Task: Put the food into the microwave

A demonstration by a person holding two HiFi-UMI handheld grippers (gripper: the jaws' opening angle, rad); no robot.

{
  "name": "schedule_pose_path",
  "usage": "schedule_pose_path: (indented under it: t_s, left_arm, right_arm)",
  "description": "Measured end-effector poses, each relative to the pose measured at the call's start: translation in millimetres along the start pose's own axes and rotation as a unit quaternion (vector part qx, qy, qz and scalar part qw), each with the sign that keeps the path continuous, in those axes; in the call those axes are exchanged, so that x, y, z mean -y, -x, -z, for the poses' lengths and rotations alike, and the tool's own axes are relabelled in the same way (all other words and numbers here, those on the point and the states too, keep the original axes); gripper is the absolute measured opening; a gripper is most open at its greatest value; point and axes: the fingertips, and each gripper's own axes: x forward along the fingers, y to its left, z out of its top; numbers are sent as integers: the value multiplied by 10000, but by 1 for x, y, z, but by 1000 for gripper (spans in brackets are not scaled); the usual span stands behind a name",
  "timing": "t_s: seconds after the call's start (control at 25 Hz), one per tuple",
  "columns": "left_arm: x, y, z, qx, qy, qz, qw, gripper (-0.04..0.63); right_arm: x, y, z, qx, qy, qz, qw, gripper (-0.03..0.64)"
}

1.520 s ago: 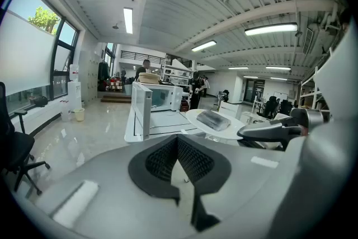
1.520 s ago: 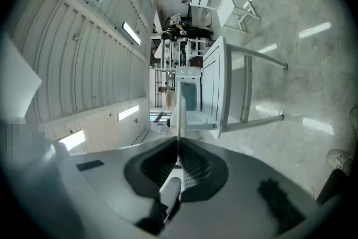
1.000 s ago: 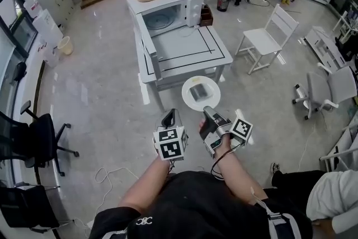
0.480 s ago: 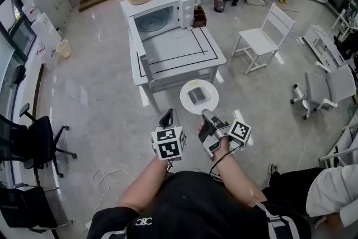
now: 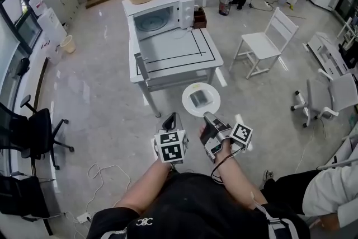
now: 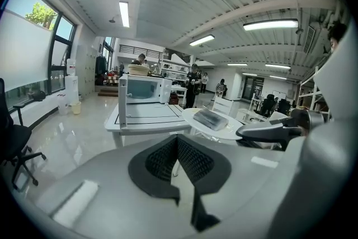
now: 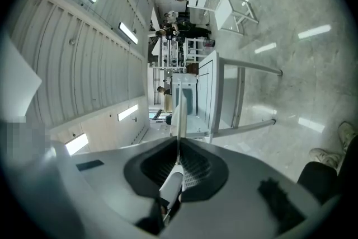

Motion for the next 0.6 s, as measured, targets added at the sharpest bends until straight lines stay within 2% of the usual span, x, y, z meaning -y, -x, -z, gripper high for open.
schedule_pose_path:
  t_s: [0.24,0.6]
  left_arm:
    - [9,-5,-9,122,-20,-92,9999,8]
    - [15,-22,-16,162,-75,-29,9998,8]
  right_arm:
    - [-1,3,-10,-81,0,-77,9999,20]
    - [-3,-6,-24,-88,53,-172,9998,20]
